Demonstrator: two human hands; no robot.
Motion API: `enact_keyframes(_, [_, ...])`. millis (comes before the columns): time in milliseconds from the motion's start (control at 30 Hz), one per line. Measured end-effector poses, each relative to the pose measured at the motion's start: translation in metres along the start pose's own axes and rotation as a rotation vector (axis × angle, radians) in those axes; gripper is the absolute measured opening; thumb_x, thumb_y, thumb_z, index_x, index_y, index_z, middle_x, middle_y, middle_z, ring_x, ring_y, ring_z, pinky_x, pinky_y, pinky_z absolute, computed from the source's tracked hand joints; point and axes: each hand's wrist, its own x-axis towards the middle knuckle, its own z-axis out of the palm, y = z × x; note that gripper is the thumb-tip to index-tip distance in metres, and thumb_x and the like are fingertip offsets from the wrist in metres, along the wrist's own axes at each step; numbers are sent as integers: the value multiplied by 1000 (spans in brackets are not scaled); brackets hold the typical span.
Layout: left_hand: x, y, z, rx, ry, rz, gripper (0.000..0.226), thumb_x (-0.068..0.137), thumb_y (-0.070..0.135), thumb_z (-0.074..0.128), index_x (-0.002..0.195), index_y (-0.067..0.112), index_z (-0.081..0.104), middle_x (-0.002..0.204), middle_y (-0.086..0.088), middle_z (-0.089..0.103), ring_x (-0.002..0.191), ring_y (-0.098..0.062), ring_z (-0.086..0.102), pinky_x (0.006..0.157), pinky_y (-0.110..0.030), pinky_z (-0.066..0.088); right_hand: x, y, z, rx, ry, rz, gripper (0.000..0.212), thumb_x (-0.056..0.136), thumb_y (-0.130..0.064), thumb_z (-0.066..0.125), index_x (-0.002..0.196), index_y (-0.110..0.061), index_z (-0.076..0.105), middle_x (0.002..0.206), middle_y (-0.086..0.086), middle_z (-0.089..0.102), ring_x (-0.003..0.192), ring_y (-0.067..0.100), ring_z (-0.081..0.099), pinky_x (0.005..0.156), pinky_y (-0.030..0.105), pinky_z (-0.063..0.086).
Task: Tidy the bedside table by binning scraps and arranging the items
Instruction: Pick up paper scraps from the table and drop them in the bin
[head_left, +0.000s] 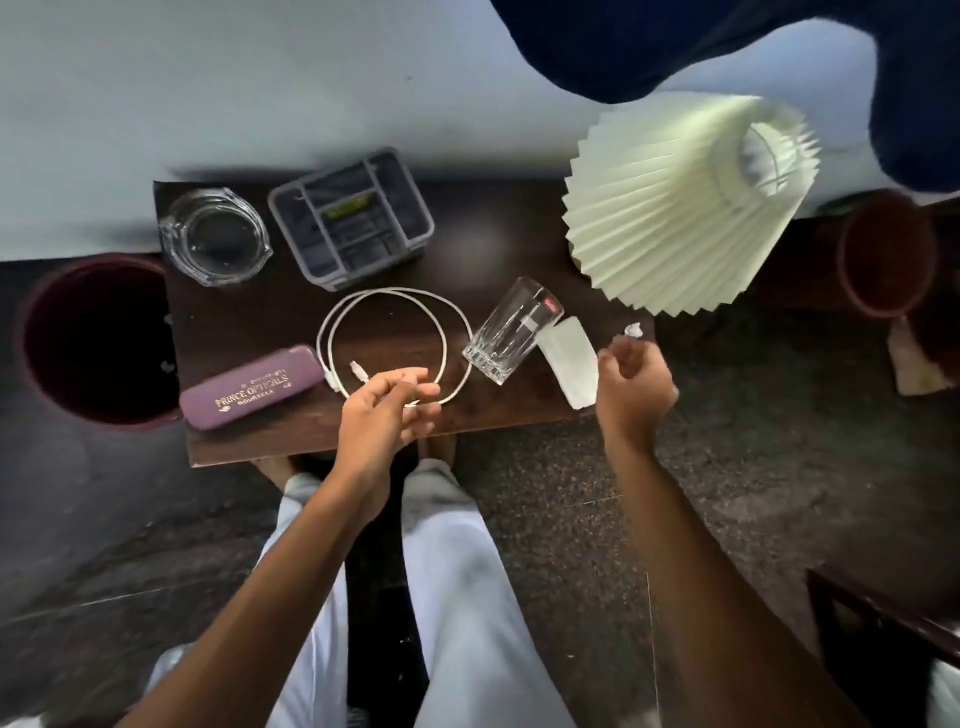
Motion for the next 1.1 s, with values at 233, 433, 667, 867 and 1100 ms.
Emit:
enact_keyframes(233, [9,-2,17,-7,9,7,18,103,18,53,111,12,68,98,-4,75,83,-17,69,77,-28,57,63,22,8,-162,-76,-10,23,83,-3,57,104,-5,66,103,17,65,93,27,65,82,35,54])
enact_keyframes(433, [19,3,20,0,13,20,17,103,21,52,108,17,68,98,-2,75,82,-15,69,75,-25,56,80,37,17,-294,-137,-29,22,89,-10,61,110,-6,62,117,15,50,90,19,49,82,34,47])
enact_keyframes(667, [22,13,21,-55,23,32,18,101,18,55,112,11,67,96,-4,74,77,-13,67,73,-25,56,86,41,24,-291,-141,-57,19,87,-1,56,95,-4,73,104,20,67,93,31,67,79,28,52])
enact_keyframes(867, [20,15,15,-89,45,32,17,101,16,55,111,11,68,95,-5,74,82,-17,69,72,-25,58,31,17,13,-177,-135,-199,14,87,-10,61,95,-8,72,91,9,73,80,20,66,69,19,47])
enact_keyframes(1100, [15,17,3,-169,45,33,18,102,14,55,113,6,67,94,-8,73,81,-16,71,75,-25,60,-57,-34,16,77,-384,-285,9,92,-11,64,98,-15,70,94,-2,72,86,9,67,75,16,55])
